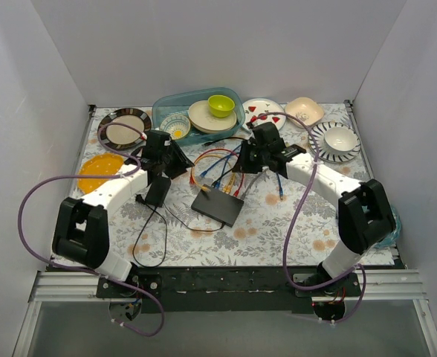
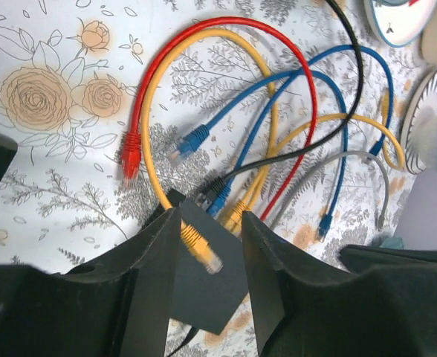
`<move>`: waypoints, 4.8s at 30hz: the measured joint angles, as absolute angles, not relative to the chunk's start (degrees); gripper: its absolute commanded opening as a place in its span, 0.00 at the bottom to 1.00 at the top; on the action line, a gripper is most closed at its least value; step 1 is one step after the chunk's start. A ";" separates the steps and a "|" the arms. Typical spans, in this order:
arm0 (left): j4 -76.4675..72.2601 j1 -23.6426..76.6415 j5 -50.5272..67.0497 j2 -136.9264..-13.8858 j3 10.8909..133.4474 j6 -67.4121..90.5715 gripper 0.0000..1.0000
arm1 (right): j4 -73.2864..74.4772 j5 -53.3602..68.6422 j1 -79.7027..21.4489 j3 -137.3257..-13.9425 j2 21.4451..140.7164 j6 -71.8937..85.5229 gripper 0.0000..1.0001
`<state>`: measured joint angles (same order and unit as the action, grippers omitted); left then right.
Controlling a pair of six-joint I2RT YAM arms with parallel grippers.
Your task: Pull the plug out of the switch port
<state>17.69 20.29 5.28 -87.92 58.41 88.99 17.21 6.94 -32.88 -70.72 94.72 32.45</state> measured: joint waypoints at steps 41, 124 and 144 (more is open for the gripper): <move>34.68 53.36 -6.44 -86.50 55.66 75.13 0.38 | -41.06 29.74 -36.01 -37.60 105.86 62.28 0.01; -7.92 59.81 -15.84 -86.56 34.15 68.03 0.00 | -4.19 7.70 -49.76 -36.25 83.44 34.98 0.01; -4.08 59.33 -19.66 -82.61 31.64 69.71 0.00 | -5.13 9.78 -51.42 -43.00 94.30 41.82 0.01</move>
